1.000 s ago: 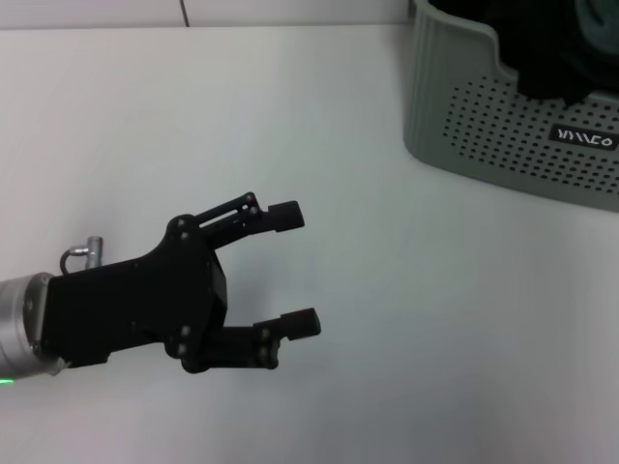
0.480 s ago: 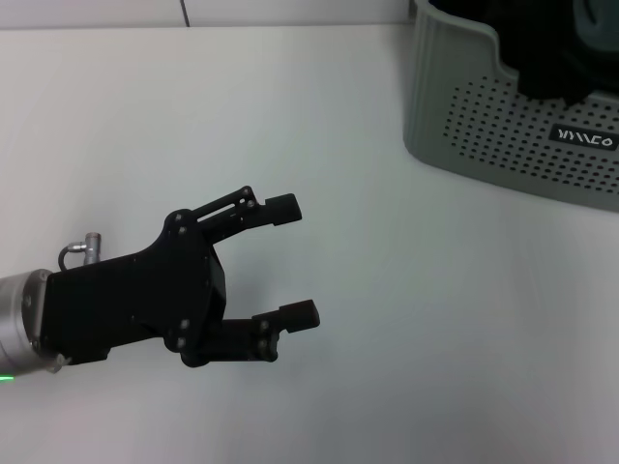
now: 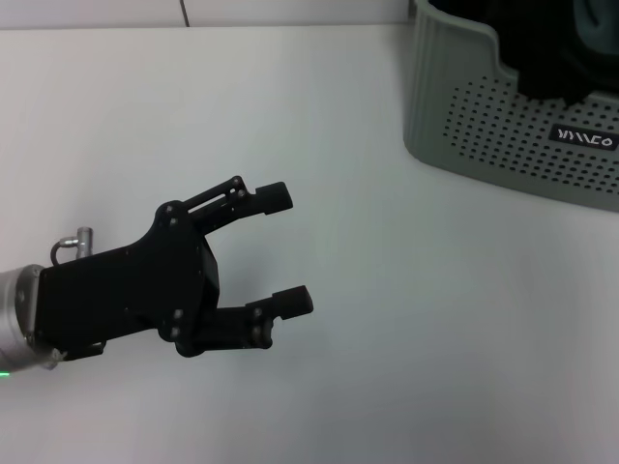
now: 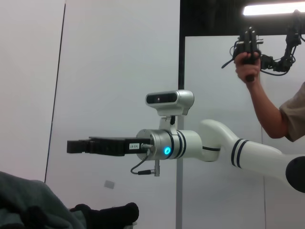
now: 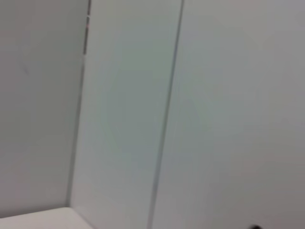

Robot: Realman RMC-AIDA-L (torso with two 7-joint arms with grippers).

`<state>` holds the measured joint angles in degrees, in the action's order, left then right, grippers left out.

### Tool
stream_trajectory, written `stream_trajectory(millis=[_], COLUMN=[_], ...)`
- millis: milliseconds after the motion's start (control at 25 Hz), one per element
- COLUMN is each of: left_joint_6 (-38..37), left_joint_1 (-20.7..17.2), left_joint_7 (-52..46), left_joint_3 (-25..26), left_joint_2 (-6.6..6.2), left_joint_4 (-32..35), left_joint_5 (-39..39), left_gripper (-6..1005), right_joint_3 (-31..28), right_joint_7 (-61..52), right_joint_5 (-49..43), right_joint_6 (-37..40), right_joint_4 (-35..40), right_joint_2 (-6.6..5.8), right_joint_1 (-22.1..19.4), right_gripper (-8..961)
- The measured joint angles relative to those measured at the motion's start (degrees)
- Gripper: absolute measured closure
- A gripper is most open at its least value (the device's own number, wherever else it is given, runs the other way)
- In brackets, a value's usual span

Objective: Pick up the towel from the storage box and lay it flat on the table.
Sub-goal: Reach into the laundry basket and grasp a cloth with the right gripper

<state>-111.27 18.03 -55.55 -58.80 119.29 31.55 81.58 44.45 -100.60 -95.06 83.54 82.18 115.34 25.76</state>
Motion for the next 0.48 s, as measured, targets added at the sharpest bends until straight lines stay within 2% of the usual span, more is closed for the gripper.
stream_trajectory(millis=[80,160,320,480], left_joint_6=[0.0,0.0,0.0,0.0], left_joint_1=[-0.12,-0.32,-0.39,-0.2], left_joint_7=[0.04,0.08,0.02,0.27], left_joint_3=[0.03,0.04,0.07,-0.02], left_joint_2=[0.15,0.21,0.23,0.38], left_joint_4=[0.0,0.0,0.0,-0.18], left_joint_5=[0.03,0.06,0.09,0.28], left_gripper=[110,110,110,110], right_joint_3=[-0.93,-2.0,-3.63,-4.57], right_joint_7=[-0.83,-2.56,-5.75,-6.45], right_joint_5=[-1.12,-2.35,-3.34,-4.5], right_joint_6=[-1.55,-2.54,-3.09,-6.41], right_joint_4=[-0.63,-1.49,-2.92,-4.82], right_joint_2=[-0.08,-0.73,-3.16,-3.78], right_joint_1=[-0.11,-0.13,-0.69,-1.21], right_gripper=[955,935,895,812])
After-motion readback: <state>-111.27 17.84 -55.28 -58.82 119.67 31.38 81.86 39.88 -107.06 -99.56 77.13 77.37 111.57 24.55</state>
